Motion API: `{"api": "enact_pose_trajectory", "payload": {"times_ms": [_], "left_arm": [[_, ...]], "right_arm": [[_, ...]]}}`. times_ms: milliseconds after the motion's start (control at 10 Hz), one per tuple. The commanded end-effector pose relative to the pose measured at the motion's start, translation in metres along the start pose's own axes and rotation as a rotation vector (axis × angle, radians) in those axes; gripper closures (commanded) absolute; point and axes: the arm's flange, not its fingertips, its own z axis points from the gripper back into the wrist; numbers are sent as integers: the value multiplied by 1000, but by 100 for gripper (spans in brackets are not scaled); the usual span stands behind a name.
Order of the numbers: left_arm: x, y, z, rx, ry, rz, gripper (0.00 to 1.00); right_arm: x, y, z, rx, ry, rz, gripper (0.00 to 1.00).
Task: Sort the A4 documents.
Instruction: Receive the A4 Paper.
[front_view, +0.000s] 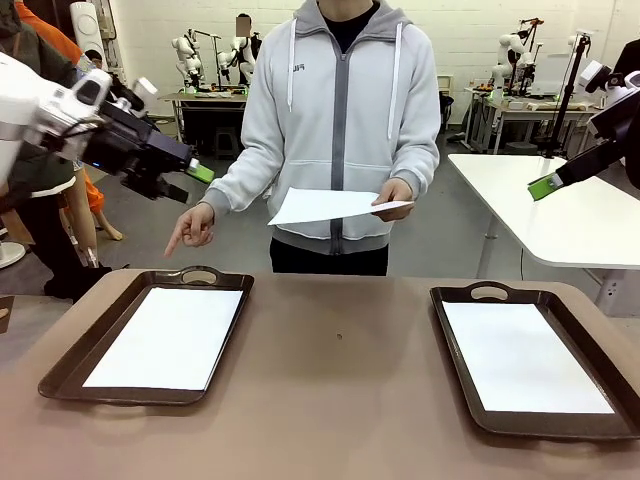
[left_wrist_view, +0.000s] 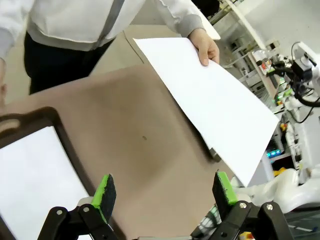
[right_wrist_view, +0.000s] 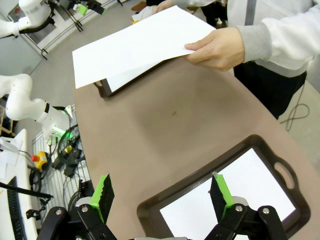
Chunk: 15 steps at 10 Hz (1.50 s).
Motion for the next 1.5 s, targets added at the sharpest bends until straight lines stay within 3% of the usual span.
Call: {"api": "enact_pose_trajectory", "payload": {"times_ms": [0,700,1400], "left_arm": [[18,11,-28,-90,-5,143,0],[20,43,-118,-358,-27,425,0],[29,41,-165,-535,56,564,0]], "right_arm": [[-1,0,-1,0,9,4,0],[-1,0,-1,0,9,4,0],[-1,0,-1,0,9,4,0]]}}
